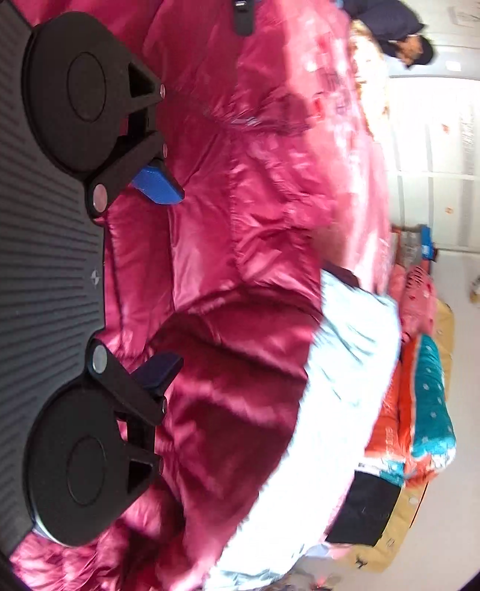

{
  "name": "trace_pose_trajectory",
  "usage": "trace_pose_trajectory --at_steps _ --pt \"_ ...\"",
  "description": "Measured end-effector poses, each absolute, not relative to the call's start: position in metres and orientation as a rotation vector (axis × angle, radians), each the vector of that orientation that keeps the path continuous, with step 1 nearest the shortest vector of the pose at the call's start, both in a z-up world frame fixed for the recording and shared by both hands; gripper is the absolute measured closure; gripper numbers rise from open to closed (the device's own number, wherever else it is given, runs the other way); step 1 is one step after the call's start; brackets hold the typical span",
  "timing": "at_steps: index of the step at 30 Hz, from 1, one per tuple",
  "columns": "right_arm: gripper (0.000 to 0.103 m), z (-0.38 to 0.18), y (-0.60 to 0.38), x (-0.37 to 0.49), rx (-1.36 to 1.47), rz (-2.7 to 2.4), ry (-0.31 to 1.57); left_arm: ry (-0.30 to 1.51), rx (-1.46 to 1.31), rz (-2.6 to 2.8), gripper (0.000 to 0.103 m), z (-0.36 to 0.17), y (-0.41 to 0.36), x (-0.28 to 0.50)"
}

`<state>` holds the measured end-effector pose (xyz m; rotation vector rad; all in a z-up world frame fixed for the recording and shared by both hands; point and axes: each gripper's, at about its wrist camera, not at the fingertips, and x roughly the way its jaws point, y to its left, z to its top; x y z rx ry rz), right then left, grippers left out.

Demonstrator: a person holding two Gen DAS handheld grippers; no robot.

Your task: Fold large clothes

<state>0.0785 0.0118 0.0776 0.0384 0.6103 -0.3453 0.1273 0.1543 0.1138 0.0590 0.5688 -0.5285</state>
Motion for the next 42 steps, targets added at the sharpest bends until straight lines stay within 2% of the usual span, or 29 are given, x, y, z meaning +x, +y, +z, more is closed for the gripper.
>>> trace_pose_trajectory --at_steps 8,13,20,34,42 --pt "0.000 0.074 0.015 -0.010 0.156 -0.358 0.666 0.620 0.130 -0.653 0.012 0.132 0.158 0.043" --pt "0.000 0.056 0.029 -0.043 0.144 -0.372 0.782 0.738 0.191 -0.690 0.012 0.123 0.161 0.010" --pt "0.000 0.047 0.052 -0.086 0.092 -0.363 0.826 0.838 0.297 -0.722 0.012 0.104 0.171 -0.038" --pt "0.000 0.051 0.075 -0.156 0.140 -0.359 0.871 0.834 0.412 -0.769 0.012 0.095 0.178 -0.098" --pt "0.000 0.087 0.090 -0.197 0.171 -0.398 0.743 0.762 0.356 -0.745 0.011 0.127 0.195 -0.115"
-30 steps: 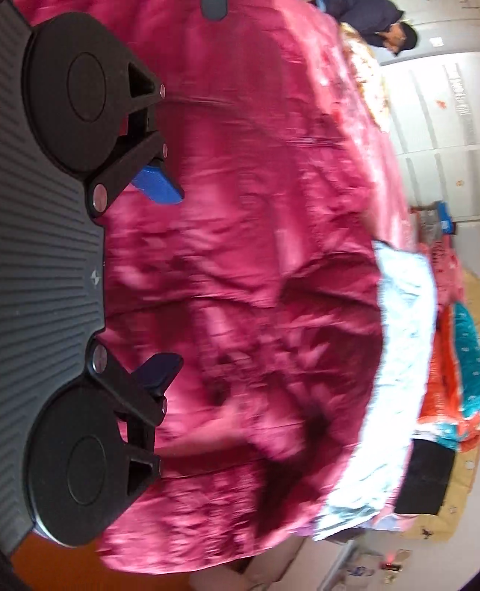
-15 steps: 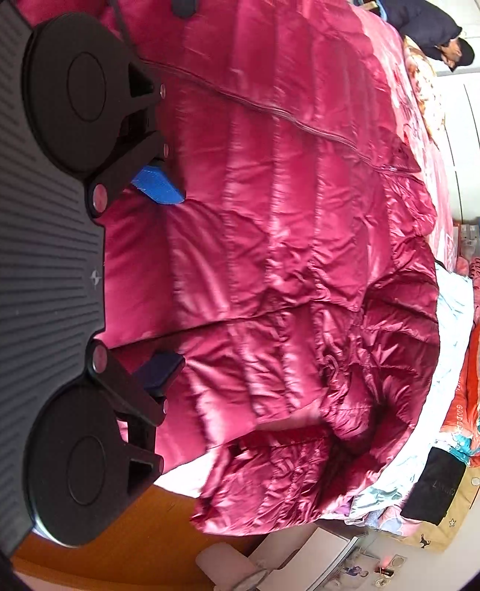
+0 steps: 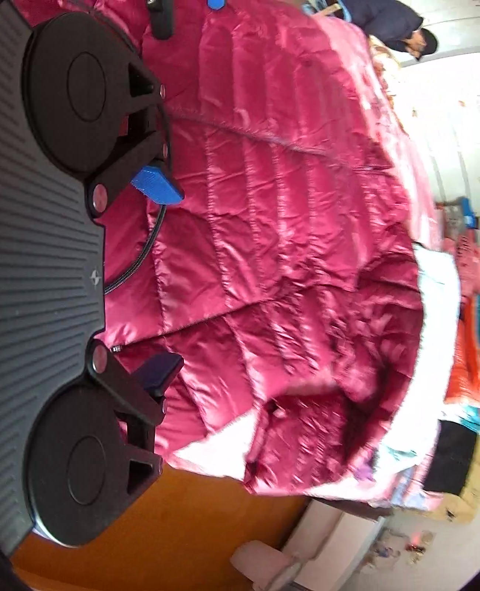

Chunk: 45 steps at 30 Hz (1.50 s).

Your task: Fold large clothes

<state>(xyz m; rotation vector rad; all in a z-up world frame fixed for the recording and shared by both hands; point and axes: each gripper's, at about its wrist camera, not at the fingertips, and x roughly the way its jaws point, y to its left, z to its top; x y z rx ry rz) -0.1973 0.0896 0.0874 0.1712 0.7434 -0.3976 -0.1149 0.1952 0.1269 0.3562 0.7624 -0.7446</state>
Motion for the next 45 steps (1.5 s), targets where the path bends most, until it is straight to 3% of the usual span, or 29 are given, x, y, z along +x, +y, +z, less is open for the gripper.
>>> trace_pose_trajectory --at_steps 9,29,36,45 --pt "0.000 0.152 0.113 -0.242 0.199 -0.465 0.512 0.572 0.306 -0.632 0.002 0.189 0.222 -0.124" --pt "0.000 0.274 0.131 -0.277 0.158 -0.589 0.227 0.394 0.258 -0.498 0.001 0.246 0.254 -0.116" --pt "0.000 0.259 0.103 -0.257 0.209 -0.649 0.179 0.407 0.278 -0.449 0.001 0.247 0.248 -0.100" --pt "0.000 0.190 0.060 -0.224 0.262 -0.772 0.210 0.445 0.339 -0.418 0.001 0.236 0.222 -0.082"
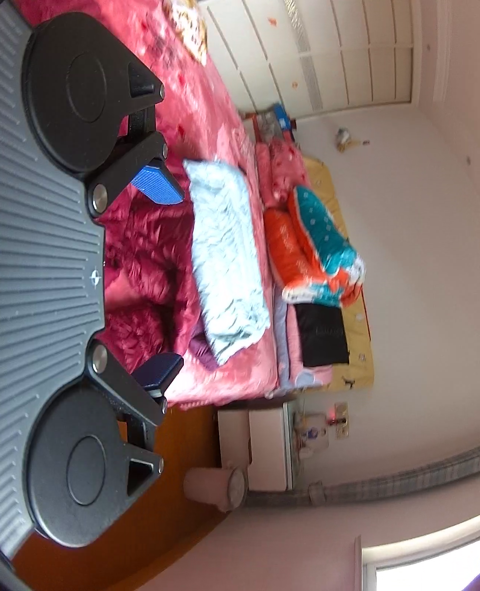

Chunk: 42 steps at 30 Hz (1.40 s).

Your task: Fold large clothes

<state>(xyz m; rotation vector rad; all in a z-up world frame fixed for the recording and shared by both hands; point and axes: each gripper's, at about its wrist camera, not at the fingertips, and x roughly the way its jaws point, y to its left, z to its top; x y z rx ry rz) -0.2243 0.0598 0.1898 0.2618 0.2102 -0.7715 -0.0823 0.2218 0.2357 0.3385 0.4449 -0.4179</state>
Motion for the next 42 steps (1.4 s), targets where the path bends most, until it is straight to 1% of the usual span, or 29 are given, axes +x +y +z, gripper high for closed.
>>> trace_pose_trajectory --at_steps 5,13,22,30,42 --pt "0.000 0.154 0.039 -0.224 0.298 -0.787 0.245 0.456 0.367 -0.418 0.001 0.232 0.204 -0.078" --pt "0.000 0.116 -0.005 -0.229 0.361 -0.846 0.298 0.469 0.390 -0.456 0.001 0.233 0.167 -0.078" --pt "0.000 0.093 -0.060 -0.244 0.450 -0.932 0.302 0.464 0.397 -0.556 0.001 0.240 0.116 -0.094" --pt "0.000 0.079 -0.092 -0.253 0.515 -0.900 0.311 0.458 0.408 -0.639 0.001 0.239 0.071 -0.106" --pt "0.000 0.061 -0.125 -0.241 0.643 -0.749 0.344 0.508 0.430 -0.711 0.001 0.208 0.016 -0.099"
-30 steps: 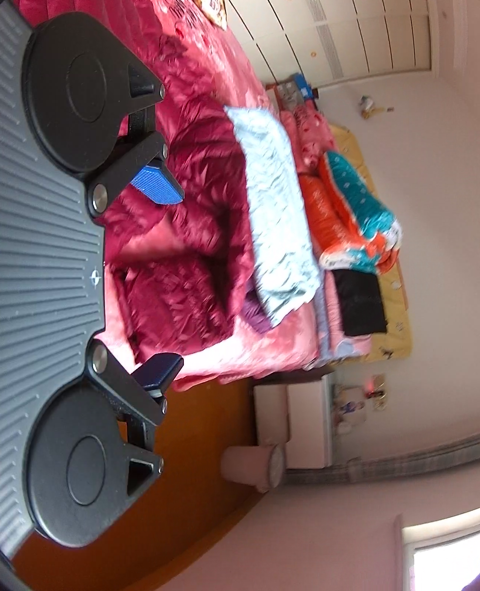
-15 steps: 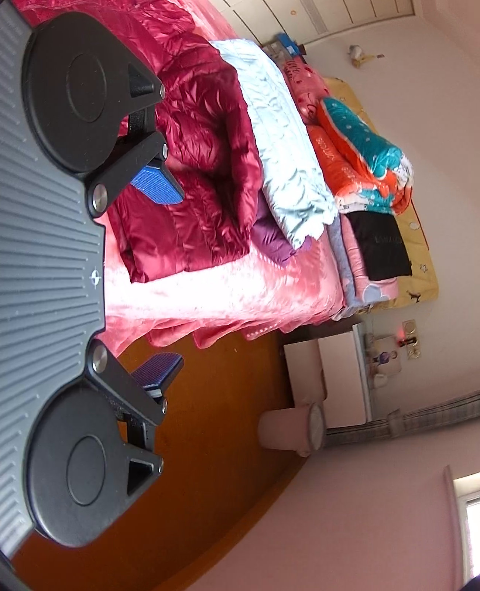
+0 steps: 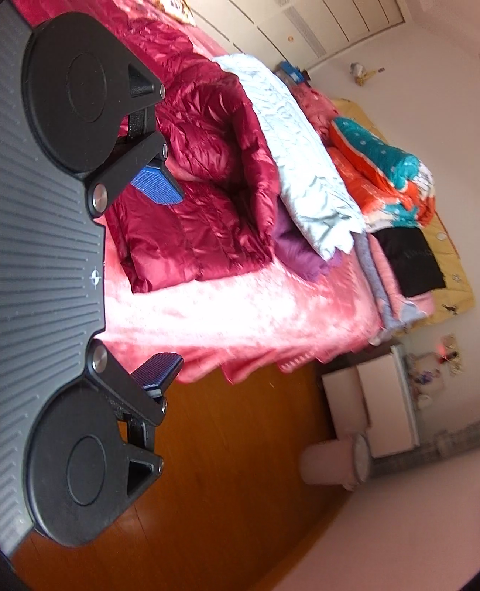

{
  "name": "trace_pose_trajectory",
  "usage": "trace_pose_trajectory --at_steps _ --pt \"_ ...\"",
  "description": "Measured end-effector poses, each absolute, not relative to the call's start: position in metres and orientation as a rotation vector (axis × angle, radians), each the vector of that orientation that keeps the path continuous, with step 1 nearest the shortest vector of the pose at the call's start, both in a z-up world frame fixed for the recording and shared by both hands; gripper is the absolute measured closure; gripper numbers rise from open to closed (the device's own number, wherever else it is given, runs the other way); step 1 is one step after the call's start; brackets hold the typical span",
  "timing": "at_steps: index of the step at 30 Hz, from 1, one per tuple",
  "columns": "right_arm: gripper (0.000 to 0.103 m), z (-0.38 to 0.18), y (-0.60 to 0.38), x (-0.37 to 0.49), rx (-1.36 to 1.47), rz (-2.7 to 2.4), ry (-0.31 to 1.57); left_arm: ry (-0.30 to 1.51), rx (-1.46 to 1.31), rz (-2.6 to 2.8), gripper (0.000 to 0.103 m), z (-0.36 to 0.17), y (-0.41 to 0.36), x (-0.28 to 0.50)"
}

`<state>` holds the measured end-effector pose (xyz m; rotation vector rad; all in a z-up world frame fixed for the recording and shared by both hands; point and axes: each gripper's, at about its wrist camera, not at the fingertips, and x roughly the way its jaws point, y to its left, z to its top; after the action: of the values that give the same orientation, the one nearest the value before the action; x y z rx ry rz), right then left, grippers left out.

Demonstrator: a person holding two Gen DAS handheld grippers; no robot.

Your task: Fold large clothes

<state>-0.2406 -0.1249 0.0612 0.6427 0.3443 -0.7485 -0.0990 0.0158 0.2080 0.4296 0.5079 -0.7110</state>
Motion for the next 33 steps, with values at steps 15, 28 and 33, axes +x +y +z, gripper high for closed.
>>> trace_pose_trajectory --at_steps 15,28,33 --pt "0.000 0.036 -0.161 -0.207 0.873 -0.609 0.386 0.529 0.483 -0.861 0.001 0.164 -0.031 -0.093" --pt "0.000 0.020 -0.187 -0.211 1.147 -0.478 0.227 0.459 0.569 -1.089 0.001 0.128 -0.079 -0.118" --pt "0.000 0.021 -0.194 -0.215 1.250 -0.308 0.137 0.397 0.645 -1.179 0.001 0.113 -0.108 -0.136"
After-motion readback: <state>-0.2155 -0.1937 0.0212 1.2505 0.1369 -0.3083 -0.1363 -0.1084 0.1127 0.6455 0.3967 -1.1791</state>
